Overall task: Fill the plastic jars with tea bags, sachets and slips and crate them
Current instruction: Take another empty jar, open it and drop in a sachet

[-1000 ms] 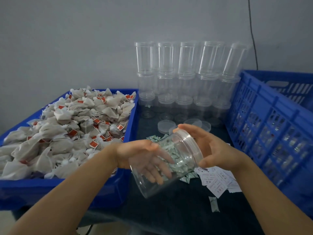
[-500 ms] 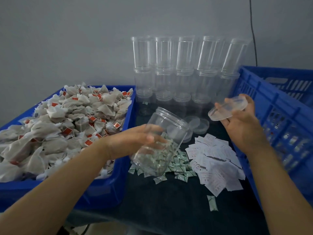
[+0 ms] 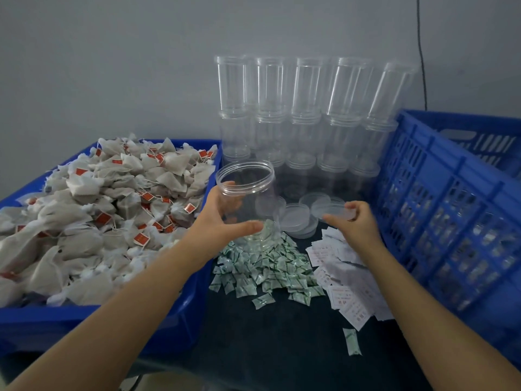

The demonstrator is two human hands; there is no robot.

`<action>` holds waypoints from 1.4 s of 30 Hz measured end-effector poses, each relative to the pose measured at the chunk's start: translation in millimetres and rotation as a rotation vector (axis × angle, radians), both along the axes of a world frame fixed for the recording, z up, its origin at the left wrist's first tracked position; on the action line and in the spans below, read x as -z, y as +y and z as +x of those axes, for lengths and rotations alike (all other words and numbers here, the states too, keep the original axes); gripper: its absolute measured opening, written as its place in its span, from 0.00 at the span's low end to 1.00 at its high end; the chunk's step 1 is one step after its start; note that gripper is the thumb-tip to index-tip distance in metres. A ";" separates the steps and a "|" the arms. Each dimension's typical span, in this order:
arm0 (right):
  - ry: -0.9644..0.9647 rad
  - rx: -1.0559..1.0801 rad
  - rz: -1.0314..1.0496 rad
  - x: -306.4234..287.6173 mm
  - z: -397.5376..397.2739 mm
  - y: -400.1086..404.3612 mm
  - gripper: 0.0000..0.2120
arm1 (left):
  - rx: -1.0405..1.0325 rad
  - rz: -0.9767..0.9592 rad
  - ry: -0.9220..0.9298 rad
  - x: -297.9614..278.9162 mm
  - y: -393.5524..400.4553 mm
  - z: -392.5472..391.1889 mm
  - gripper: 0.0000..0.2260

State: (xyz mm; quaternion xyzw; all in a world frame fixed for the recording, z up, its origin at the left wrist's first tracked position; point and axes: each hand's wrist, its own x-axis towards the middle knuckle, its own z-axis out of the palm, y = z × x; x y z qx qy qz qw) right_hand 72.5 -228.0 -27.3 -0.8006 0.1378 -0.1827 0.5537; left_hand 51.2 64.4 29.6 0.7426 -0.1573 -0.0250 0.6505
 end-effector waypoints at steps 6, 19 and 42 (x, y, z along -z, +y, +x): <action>0.028 0.134 -0.011 4.1 53.1 2.5 0.31 | 0.041 0.014 -0.008 4.1 0.7 -0.2 0.42; 0.342 0.027 -0.328 17.9 104.8 -5.4 0.47 | 0.015 0.129 -0.025 7.4 -3.3 6.7 0.36; 0.007 -0.659 0.223 -14.8 -39.2 130.5 0.49 | 0.197 0.529 -0.095 -13.5 25.7 -6.5 0.33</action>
